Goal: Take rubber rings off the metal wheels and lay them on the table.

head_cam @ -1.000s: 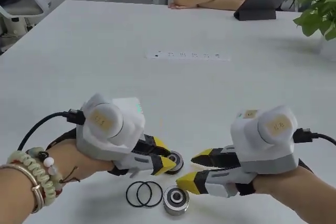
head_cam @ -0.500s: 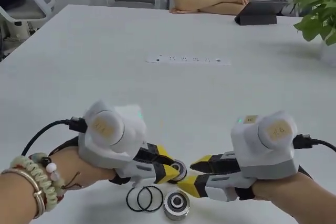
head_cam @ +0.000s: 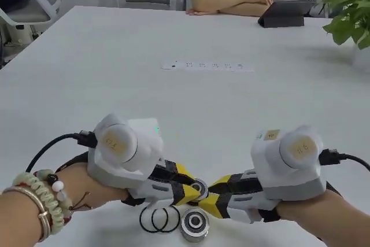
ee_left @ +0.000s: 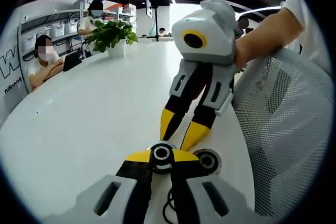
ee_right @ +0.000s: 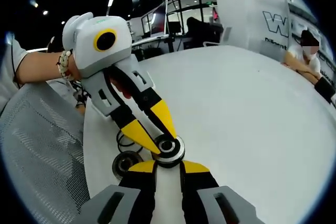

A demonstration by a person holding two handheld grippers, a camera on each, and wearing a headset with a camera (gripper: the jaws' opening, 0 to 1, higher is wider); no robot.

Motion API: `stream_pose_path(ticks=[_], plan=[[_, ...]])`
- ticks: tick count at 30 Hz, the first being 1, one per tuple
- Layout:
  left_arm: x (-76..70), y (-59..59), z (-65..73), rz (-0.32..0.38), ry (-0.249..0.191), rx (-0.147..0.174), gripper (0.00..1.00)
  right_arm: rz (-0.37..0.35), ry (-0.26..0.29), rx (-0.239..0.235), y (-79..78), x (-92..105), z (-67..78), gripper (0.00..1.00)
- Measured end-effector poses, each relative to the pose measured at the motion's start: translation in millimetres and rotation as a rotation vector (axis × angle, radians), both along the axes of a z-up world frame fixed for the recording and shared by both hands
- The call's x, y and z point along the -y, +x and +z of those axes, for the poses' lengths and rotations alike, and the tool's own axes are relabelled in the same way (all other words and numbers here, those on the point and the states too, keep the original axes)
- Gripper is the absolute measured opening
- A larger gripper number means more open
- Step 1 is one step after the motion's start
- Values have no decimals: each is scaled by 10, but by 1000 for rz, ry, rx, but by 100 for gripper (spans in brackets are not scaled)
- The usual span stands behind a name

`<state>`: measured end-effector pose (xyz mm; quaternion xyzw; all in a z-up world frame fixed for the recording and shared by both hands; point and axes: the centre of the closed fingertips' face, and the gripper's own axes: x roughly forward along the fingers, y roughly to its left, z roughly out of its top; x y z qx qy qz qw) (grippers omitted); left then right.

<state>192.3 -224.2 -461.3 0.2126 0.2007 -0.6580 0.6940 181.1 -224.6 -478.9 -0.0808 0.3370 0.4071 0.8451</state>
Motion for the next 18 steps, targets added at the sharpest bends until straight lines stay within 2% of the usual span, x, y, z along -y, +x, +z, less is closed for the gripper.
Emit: stream_pose_path(ticks=[3, 4, 5, 6, 9, 11, 13, 18], plan=[[-1, 0, -1, 3, 0, 0, 7, 13, -6, 6, -7, 3, 4, 11], [-2, 1, -2, 5, 0, 0, 7, 15, -7, 5, -9, 4, 4, 8], [-2, 1, -2, 5, 0, -1, 7, 20, -35, 6, -14, 30, -21, 1], [-4, 0, -2, 6, 0, -1, 7, 23, -20, 12, -14, 12, -7, 1], [-3, -1, -3, 7, 1, 0, 7, 16, -32, 13, -5, 36, -6, 0], [-8, 0, -2, 9, 3, 3, 7, -12, -27, -5, 6, 57, -1, 0], [-16, 4, -2, 11, 6, 9, 7, -75, 15, -35, 47, 95, 24, 0], [-15, 10, -2, 14, 7, 10, 7, -169, 105, -89, 101, 121, 76, 0]])
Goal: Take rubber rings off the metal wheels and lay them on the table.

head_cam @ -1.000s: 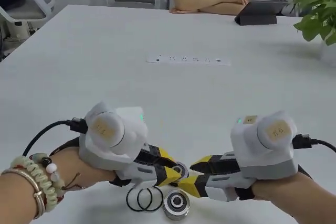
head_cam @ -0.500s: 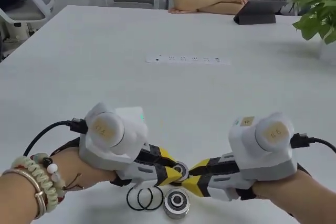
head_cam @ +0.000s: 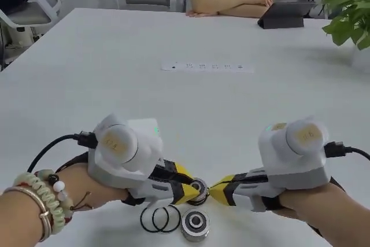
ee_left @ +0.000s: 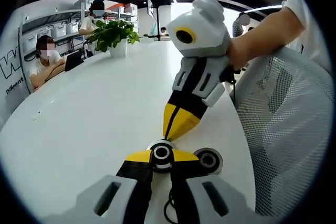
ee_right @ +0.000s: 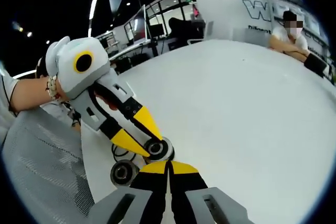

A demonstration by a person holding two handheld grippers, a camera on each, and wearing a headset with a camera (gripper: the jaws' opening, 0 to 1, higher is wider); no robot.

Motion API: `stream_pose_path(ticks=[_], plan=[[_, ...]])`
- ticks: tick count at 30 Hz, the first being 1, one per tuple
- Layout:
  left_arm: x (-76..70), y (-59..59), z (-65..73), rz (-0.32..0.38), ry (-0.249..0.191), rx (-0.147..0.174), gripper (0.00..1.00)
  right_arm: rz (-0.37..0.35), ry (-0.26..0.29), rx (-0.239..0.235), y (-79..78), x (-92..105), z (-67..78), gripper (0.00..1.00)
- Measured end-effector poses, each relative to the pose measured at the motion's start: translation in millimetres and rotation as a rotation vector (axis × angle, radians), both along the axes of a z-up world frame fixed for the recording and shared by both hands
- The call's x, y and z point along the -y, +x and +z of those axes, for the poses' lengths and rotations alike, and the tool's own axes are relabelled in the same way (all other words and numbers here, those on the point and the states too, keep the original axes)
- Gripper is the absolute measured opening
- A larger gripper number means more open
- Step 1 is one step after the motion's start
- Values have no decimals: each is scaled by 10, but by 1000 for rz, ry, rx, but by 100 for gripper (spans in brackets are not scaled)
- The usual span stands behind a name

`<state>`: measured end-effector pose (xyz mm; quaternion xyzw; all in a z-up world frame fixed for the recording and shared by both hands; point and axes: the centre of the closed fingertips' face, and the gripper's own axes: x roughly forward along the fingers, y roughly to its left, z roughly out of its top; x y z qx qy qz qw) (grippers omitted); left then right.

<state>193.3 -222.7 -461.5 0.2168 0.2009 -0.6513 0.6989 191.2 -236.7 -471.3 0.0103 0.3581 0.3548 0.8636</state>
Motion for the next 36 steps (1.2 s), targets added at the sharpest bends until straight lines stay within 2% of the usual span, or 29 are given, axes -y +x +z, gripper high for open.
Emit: stream_pose_path(ticks=[1, 2, 4, 7, 12, 24, 27, 28, 29, 30, 31, 32, 36], plan=[[2, 0, 1, 0, 0, 1, 7, -27, 42, -18, 12, -16, 34, 0], [3, 0, 1, 1, 0, 0, 7, -44, 57, -34, 15, -13, 39, 0], [5, 0, 1, 1, -1, 1, 7, -42, 50, -32, 14, -6, 19, 0], [3, 2, 0, -1, 0, 3, 7, -53, 82, -53, 6, -42, 46, 0], [8, -3, 3, -10, 19, 21, 7, -57, 97, -74, -4, -59, 63, 0], [4, 3, 1, -10, 17, 21, 7, -41, 117, -70, -11, -129, 133, 0], [7, 9, 0, -2, 14, 14, 7, -19, 162, -64, -30, -221, 206, 0], [9, 12, 0, 3, 11, 11, 7, 1, 212, -35, -21, -315, 309, 0], [6, 14, -2, 10, 6, 4, 7, -2, 162, -44, -28, -287, 274, 0], [4, 14, -2, 11, 3, 3, 7, 28, 81, 16, 7, -263, 243, 0], [4, 14, -1, 14, 0, 1, 7, 34, 69, 15, -10, -269, 235, 0], [4, 14, 0, 20, -3, -4, 7, 17, 100, -5, -20, -278, 241, 0], [5, 16, -1, 40, -6, -21, 7, -2, 116, -23, -2, -202, 227, 0]])
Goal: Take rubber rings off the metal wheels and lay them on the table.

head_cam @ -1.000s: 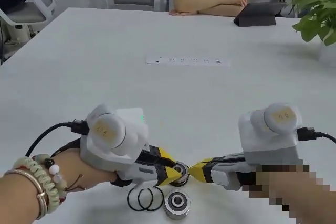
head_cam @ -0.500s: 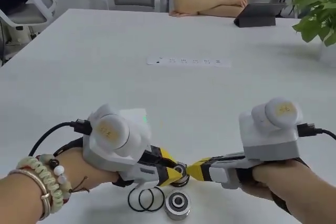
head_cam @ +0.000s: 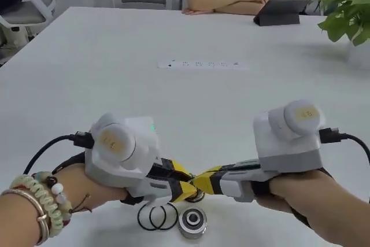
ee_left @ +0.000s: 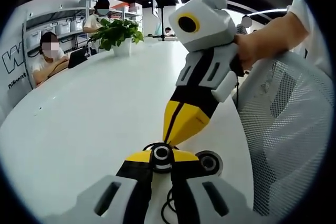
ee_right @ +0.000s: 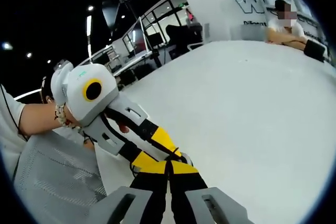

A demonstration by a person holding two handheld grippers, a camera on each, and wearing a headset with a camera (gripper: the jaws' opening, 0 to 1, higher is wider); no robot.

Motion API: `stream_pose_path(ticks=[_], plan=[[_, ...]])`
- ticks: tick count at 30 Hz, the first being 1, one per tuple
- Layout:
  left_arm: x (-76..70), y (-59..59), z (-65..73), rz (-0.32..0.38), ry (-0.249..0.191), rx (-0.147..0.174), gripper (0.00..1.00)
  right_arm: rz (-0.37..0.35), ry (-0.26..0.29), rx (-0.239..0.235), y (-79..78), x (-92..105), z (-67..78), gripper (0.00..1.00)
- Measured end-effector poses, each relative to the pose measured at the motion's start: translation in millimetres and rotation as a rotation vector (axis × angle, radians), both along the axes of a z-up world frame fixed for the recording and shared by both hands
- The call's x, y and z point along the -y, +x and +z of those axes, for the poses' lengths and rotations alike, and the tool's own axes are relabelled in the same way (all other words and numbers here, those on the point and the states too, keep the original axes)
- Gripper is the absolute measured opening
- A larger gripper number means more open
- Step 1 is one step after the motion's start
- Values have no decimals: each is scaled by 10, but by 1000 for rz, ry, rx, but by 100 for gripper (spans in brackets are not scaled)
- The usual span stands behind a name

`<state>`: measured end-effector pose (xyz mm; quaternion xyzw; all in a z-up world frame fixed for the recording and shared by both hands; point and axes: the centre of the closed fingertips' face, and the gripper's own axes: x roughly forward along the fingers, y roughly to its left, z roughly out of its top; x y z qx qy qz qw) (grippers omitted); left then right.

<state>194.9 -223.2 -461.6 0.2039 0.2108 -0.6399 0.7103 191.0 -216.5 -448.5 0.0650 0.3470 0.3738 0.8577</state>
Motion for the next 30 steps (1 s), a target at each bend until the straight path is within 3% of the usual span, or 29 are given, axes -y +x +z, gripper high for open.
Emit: stream_pose_path(ticks=[9, 12, 14, 15, 18, 23, 30], plan=[[-4, 4, 11, -5, 2, -37, 8, -30, -30, -21, 8, 77, -93, 0], [-58, 10, 26, -20, 38, -21, 8, -41, -31, -25, 13, 97, -98, 0], [-89, 17, 75, -23, 36, -13, 9, -46, -32, -22, 20, 109, -96, 0], [-99, 7, 98, -22, 25, -34, 11, -49, -31, -23, 21, 113, -96, 0], [-128, 5, 151, -29, 17, -28, 20, -61, -32, -19, 38, 139, -85, 0], [-103, 4, 326, -43, -14, -52, 32, -85, -16, -7, 77, 182, -27, 0], [-206, -66, 594, -88, -9, -2, 52, -113, 7, 12, 131, 219, 70, 0]])
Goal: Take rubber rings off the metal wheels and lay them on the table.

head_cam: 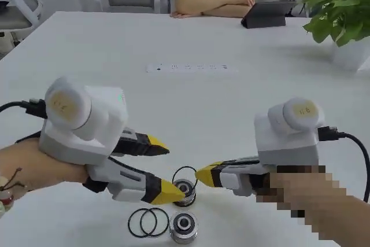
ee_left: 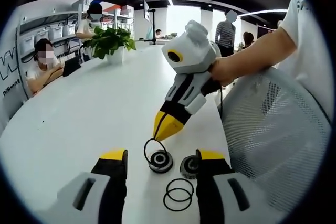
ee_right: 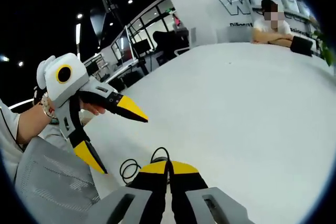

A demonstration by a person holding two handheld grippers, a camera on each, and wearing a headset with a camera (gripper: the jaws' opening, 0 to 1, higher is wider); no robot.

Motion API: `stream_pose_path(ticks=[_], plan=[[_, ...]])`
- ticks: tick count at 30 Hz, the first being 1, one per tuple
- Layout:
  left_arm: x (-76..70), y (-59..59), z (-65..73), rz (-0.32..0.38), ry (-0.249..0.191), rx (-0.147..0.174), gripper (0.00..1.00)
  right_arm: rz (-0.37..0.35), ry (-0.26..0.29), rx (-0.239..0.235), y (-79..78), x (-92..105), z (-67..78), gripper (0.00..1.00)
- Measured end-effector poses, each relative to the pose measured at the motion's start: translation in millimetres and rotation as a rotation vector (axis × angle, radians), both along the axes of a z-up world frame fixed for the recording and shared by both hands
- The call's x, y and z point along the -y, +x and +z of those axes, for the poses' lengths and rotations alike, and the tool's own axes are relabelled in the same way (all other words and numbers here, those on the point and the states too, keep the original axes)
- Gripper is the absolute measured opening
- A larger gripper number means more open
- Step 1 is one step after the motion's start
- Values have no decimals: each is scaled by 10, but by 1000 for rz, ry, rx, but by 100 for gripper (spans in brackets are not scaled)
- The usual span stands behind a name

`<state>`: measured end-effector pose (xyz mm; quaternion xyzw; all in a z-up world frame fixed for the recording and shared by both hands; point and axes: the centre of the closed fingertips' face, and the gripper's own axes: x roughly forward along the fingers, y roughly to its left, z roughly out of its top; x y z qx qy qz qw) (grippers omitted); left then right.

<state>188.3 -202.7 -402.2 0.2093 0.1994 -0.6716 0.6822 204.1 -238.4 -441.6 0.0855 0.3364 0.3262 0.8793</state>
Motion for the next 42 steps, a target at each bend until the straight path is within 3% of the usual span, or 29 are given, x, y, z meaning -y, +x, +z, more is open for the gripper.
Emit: stream_pose_path(ticks=[3, 9, 12, 16, 19, 24, 26, 29, 33, 42], plan=[[-139, -23, 101, -19, 6, 34, 60, -13, 8, 11, 22, 18, 47, 0], [-435, 20, 375, 60, -44, 50, 66, -54, 71, 29, 72, 56, 191, 0], [-594, 28, 473, 100, -62, 79, 67, -68, 94, 45, 91, 75, 277, 0], [-779, 47, 404, 166, -36, 117, 67, -71, 118, 65, 104, 66, 371, 0], [-884, -53, 291, 178, -19, 105, 68, -70, 130, 72, 105, 54, 415, 0], [-1007, -209, 103, 203, -15, 58, 69, -59, 126, 86, 92, 35, 468, 0], [-1057, -241, -14, 227, 6, 31, 69, -51, 122, 95, 75, 13, 494, 0], [-1109, -287, -120, 241, 31, 42, 71, -30, 106, 119, 51, -35, 544, 0], [-1129, -341, -138, 266, 2, 5, 72, 0, 121, 133, 10, -133, 602, 0], [-1226, -401, -227, 328, -29, -30, 71, 71, 126, 116, -113, -358, 603, 0]])
